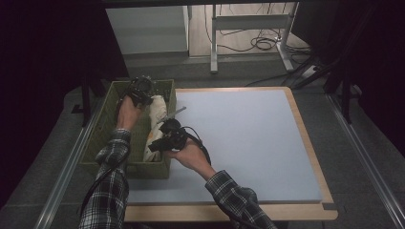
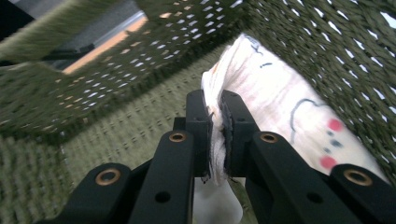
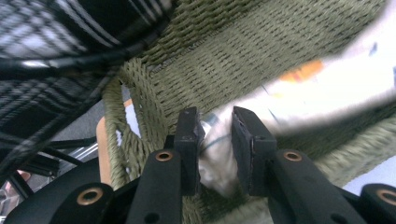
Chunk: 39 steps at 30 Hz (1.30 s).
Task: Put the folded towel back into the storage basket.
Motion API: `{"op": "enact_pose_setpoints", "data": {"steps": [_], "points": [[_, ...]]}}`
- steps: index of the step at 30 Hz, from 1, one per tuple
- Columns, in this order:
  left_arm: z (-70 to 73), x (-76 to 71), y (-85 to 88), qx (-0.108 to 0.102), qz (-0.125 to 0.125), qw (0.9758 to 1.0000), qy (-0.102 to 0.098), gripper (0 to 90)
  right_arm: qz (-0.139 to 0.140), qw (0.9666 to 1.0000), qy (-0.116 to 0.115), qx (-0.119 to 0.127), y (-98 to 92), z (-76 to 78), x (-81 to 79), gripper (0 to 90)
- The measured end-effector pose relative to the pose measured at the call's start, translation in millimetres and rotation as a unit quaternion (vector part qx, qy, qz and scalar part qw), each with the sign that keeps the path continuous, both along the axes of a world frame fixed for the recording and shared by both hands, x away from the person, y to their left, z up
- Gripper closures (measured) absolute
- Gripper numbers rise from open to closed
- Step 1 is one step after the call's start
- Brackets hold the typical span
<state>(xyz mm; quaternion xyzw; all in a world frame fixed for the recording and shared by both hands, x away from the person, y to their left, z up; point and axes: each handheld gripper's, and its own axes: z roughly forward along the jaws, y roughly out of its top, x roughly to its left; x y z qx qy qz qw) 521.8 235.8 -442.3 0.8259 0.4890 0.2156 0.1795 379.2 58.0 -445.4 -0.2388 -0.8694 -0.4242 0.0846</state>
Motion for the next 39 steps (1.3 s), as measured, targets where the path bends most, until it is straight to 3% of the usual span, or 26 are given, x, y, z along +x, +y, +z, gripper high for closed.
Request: {"op": "enact_pose_setpoints", "data": {"steps": [6,8,12,20,25,30,36,39], "points": [[-11.2,5.7,-12.5,0.015,-0.008,0.9998,0.012,81.6,-0.007,0.9999,-0.005,0.014,-12.5,6.4,2.0,71.4],[-11.6,6.0,-13.9,0.021,-0.010,0.9997,0.003,70.6,-0.008,0.9998,-0.009,0.016,-15.8,8.4,2.2,70.9],[-6.8,4.6,-10.6,0.007,-0.001,0.9999,-0.012,56.6,-0.009,0.9996,-0.011,0.022,-22.4,11.3,2.4,70.6],[1.6,-4.5,-3.1,-0.049,0.012,0.9984,-0.026,48.2,-0.017,0.9993,-0.026,0.019,-36.1,17.2,-1.2,68.0],[8.8,-11.1,0.1,-0.097,0.021,0.9944,-0.036,40.6,-0.026,0.9986,-0.042,0.020,-49.4,21.6,-2.4,64.5],[15.1,-17.0,-1.8,-0.129,0.019,0.9906,-0.040,34.5,-0.044,0.9972,-0.059,0.015,-70.0,22.2,-1.0,59.7],[21.9,-24.1,-8.0,-0.154,0.006,0.9868,-0.048,27.0,-0.059,0.9957,-0.069,0.015,-93.8,20.4,-0.9,55.3],[24.3,-28.5,-13.1,-0.151,-0.005,0.9870,-0.055,23.5,-0.065,0.9949,-0.075,0.017,-105.4,18.6,-1.3,52.6]]}}
